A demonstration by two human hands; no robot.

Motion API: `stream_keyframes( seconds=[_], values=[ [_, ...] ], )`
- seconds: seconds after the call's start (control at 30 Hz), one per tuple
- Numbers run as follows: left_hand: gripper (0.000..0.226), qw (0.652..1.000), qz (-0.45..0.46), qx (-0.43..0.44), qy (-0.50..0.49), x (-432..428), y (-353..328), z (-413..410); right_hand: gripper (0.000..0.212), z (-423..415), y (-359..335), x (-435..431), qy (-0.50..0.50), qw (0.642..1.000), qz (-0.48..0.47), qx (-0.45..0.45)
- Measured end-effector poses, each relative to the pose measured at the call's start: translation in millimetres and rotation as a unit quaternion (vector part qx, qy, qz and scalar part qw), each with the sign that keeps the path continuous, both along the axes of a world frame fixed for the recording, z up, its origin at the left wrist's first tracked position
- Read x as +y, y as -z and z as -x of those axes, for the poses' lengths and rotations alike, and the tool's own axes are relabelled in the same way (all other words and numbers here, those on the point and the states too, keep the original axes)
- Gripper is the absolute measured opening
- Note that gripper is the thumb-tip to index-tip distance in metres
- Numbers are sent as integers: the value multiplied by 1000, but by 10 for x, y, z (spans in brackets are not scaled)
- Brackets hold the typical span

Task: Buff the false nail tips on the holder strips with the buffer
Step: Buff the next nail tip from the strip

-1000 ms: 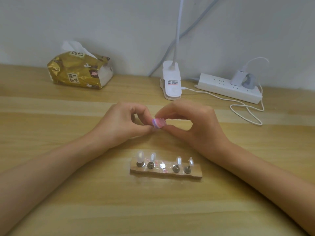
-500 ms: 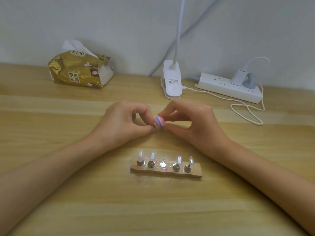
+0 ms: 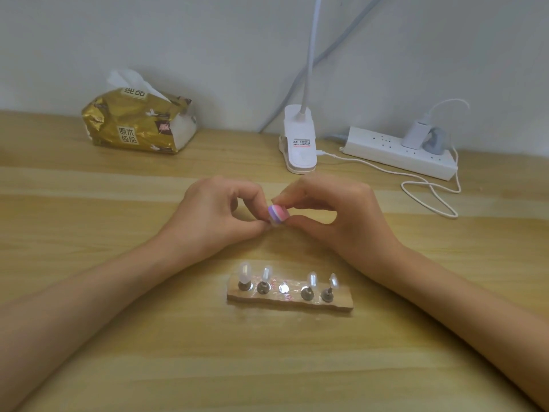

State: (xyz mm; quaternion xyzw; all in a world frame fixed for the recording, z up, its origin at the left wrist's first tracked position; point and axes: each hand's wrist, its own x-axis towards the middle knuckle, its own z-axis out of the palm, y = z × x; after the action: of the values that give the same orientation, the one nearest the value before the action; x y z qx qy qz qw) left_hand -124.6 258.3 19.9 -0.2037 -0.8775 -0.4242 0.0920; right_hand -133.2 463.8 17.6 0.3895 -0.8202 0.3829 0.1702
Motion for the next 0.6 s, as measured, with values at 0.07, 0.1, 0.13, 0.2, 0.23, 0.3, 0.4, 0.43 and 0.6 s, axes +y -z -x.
stream_keyframes(
  seconds=[0.07, 0.1, 0.13, 0.2, 0.23, 0.3, 0.4, 0.43, 0.6],
  values=[
    [18, 1000, 0, -2, -1, -5, 2, 5, 7, 12, 13, 10, -3, 1000, -15, 27],
    [18, 1000, -2, -2, -5, -7, 5, 9, 8, 15, 17, 15, 5, 1000, -19, 25],
    [16, 1000, -4, -3, -8, -9, 6, 11, 8, 14, 19, 20, 12, 1000, -17, 18],
    [13, 1000, 0, -7, -8, -10, 10, 14, 8, 2, 28, 26, 7, 999, -13, 34],
    [15, 1000, 3, -5, -7, -15, 13, 20, 8, 4, 37, 18, 2, 999, -20, 50],
    [20, 1000, 5, -5, -12, -19, 19, 15, 7, 13, 46, 23, 16, 999, -33, 38],
    [24, 1000, 7, -14, -6, -11, 15, -6, 5, 28, 29, 80, 53, 998, 1, -20],
    [20, 1000, -1, -24, -1, -8, 10, -19, 5, 18, 17, 89, 57, 997, 22, -44],
    [15, 994, -94, -50, 23, -27, -102, -77, 12, -8, -38, 116, 58, 984, 102, -135]
  ],
)
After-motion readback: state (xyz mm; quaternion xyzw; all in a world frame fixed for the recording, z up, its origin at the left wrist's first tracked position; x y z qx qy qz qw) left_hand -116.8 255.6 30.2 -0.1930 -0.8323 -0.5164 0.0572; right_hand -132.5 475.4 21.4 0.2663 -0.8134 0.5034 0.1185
